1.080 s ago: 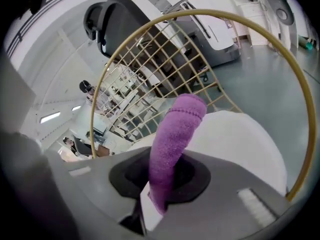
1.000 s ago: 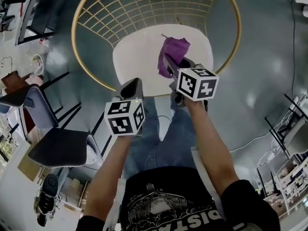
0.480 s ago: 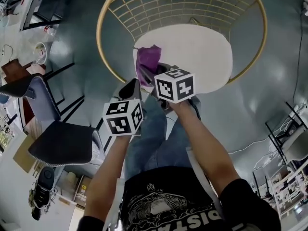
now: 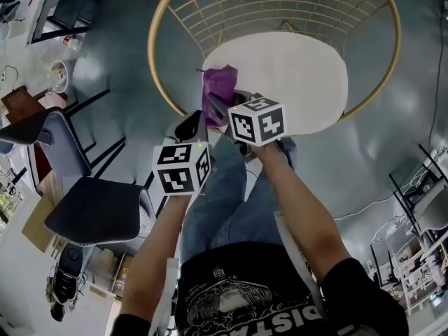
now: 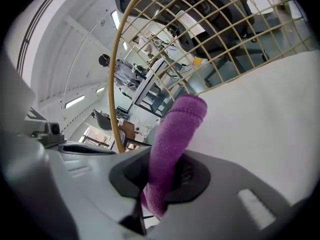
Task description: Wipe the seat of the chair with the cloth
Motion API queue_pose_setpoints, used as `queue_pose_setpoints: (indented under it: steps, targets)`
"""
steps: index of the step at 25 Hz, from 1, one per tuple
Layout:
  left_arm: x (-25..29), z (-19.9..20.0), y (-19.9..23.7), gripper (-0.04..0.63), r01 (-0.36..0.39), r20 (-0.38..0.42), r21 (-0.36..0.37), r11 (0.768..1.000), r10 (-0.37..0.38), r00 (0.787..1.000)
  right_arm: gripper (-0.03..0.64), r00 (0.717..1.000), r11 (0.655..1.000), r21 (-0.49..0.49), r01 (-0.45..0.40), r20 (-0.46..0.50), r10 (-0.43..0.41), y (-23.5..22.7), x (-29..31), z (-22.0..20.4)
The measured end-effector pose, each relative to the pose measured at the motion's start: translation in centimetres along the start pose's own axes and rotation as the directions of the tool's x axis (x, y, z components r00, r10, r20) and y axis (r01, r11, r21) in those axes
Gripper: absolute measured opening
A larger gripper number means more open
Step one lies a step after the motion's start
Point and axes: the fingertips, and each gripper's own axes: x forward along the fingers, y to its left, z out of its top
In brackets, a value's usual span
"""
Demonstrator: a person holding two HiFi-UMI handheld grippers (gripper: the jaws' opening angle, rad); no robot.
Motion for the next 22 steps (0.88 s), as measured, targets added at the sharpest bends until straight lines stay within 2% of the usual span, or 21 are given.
queue_pose_setpoints:
  steps: [22]
  targets:
    - [2.6, -0.3, -6.3, -0.003, 0.038, -0.024, 0.022, 0.999, -0.038, 0.999, 0.061, 0.986, 0.986, -0.008, 0.165, -0.016, -0.165, -8.8, -6.9, -1.5]
